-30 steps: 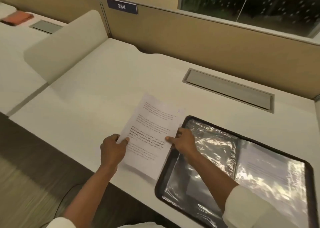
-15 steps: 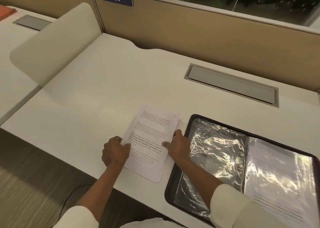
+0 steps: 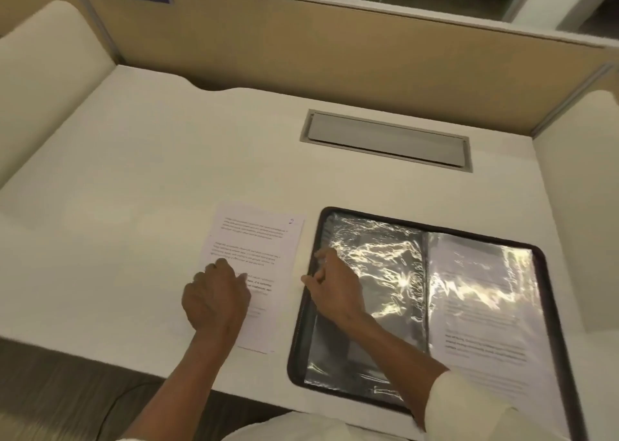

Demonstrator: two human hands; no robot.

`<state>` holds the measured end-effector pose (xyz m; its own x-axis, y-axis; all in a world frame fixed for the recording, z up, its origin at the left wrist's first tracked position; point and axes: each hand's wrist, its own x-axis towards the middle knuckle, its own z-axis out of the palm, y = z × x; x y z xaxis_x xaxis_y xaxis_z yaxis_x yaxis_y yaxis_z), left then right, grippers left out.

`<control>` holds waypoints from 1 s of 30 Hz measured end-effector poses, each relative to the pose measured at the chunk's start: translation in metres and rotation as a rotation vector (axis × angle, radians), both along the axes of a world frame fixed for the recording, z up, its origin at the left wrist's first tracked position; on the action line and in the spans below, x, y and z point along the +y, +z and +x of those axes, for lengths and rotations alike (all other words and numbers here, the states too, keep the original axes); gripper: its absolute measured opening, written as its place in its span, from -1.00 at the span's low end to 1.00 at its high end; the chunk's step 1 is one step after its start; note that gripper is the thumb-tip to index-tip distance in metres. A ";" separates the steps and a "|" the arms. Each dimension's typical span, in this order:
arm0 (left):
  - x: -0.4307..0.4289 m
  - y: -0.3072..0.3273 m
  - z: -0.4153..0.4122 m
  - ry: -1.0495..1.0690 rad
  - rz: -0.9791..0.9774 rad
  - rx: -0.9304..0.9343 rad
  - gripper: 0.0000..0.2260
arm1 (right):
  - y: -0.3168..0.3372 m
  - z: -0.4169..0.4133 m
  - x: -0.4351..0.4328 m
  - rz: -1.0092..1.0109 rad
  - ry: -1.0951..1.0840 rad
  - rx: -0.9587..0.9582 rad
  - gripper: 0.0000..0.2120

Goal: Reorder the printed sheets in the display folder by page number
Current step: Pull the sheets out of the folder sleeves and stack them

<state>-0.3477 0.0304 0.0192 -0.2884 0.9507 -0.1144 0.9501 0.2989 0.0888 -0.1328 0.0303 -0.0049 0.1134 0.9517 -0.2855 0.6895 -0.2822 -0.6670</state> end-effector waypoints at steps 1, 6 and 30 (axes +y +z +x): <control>-0.003 0.006 0.017 -0.041 0.013 -0.078 -0.70 | 0.000 0.013 -0.009 -0.001 -0.006 0.001 -0.56; -0.019 0.031 0.122 -0.326 -0.057 -0.244 -0.71 | -0.006 0.088 -0.065 0.147 -0.090 -0.176 -0.65; -0.124 -0.029 0.369 -0.784 -0.045 -0.253 -0.55 | -0.036 0.283 -0.228 0.091 -0.310 -0.534 -0.24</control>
<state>0.0209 -0.0937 -0.0098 0.4966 0.8582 -0.1299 0.8374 -0.4343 0.3318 0.1498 -0.1974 -0.0404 0.4933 0.8693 -0.0327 0.8293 -0.4813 -0.2839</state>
